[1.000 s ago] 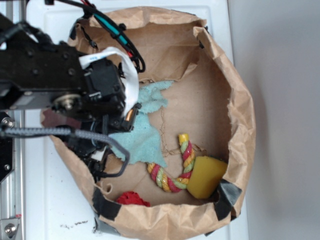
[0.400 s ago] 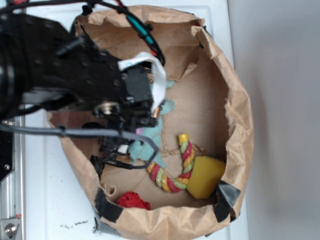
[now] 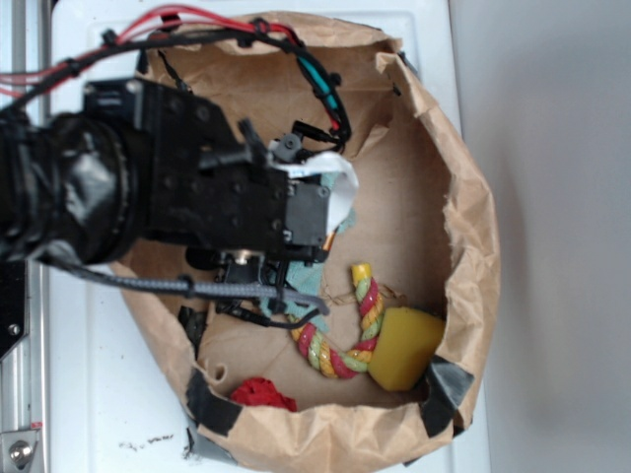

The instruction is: Grab the green ball.

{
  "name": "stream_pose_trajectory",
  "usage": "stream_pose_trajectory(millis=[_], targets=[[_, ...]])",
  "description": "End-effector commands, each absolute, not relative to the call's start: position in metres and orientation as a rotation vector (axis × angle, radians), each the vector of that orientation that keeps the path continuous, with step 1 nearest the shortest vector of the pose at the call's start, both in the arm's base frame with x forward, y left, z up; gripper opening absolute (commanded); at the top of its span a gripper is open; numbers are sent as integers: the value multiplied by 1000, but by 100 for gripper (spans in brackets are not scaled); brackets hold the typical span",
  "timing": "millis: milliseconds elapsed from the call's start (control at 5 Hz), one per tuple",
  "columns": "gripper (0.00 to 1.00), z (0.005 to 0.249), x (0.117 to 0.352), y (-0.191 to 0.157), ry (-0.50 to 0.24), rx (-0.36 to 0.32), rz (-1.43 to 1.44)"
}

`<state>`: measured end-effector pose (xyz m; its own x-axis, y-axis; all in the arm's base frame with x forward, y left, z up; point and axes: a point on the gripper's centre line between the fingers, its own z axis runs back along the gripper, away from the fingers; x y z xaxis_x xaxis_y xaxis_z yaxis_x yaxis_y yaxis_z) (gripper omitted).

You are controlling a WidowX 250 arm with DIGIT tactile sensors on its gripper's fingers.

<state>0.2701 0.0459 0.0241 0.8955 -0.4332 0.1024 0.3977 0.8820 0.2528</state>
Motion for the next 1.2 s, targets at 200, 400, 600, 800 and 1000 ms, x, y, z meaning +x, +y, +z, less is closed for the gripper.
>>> stream_pose_trajectory(millis=[200, 400, 600, 800, 1000], targets=[[0, 45, 275, 46, -226, 242, -416], [0, 60, 271, 47, -235, 196, -398], [0, 92, 264, 53, -236, 82, -311], [0, 131, 262, 49, -266, 2, -188], [0, 163, 272, 43, -294, -58, -25]])
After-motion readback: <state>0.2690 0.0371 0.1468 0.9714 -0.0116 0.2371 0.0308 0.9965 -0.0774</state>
